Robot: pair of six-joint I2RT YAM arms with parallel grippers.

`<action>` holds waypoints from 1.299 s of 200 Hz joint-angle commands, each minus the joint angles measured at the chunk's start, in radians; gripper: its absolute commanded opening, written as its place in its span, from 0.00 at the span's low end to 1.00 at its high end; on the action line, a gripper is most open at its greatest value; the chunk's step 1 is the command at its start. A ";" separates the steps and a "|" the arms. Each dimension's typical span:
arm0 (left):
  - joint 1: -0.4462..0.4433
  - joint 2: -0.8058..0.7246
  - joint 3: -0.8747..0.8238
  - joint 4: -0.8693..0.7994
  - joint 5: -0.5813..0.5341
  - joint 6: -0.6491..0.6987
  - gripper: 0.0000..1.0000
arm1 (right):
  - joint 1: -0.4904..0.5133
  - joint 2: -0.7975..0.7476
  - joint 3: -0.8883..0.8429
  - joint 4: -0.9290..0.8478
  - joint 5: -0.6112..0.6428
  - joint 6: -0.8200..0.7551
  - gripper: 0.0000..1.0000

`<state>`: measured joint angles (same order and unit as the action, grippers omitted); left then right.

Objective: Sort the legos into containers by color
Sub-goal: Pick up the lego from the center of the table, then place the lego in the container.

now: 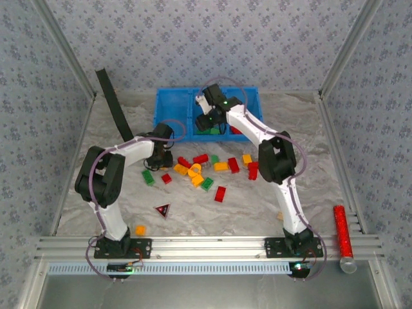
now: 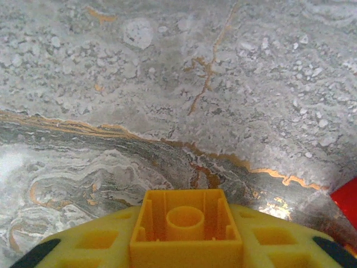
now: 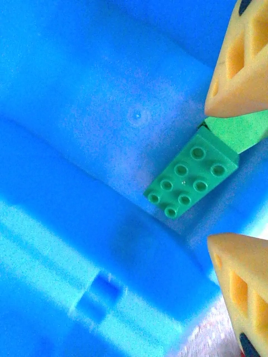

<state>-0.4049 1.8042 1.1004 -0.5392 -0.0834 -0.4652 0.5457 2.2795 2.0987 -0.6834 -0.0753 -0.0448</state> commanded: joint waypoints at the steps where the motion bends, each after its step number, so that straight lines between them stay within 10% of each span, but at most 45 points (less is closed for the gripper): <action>1: 0.001 0.037 -0.045 0.029 0.042 0.003 0.28 | 0.017 -0.120 -0.019 -0.042 0.004 0.023 0.59; 82: 0.001 -0.126 0.072 -0.107 0.018 0.073 0.19 | 0.055 -0.591 -0.553 -0.026 0.054 0.170 0.67; 136: 0.008 -0.144 0.261 -0.147 -0.004 0.129 0.19 | 0.039 -0.892 -0.930 -0.001 0.041 0.607 0.70; 260: 0.046 0.480 0.924 -0.234 -0.042 0.202 0.17 | 0.249 -0.976 -1.206 0.093 0.124 1.006 0.77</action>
<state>-0.3790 2.1822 1.8870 -0.6872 -0.1055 -0.2947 0.7673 1.2682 0.8677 -0.5907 -0.0044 0.9028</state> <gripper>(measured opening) 0.308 0.765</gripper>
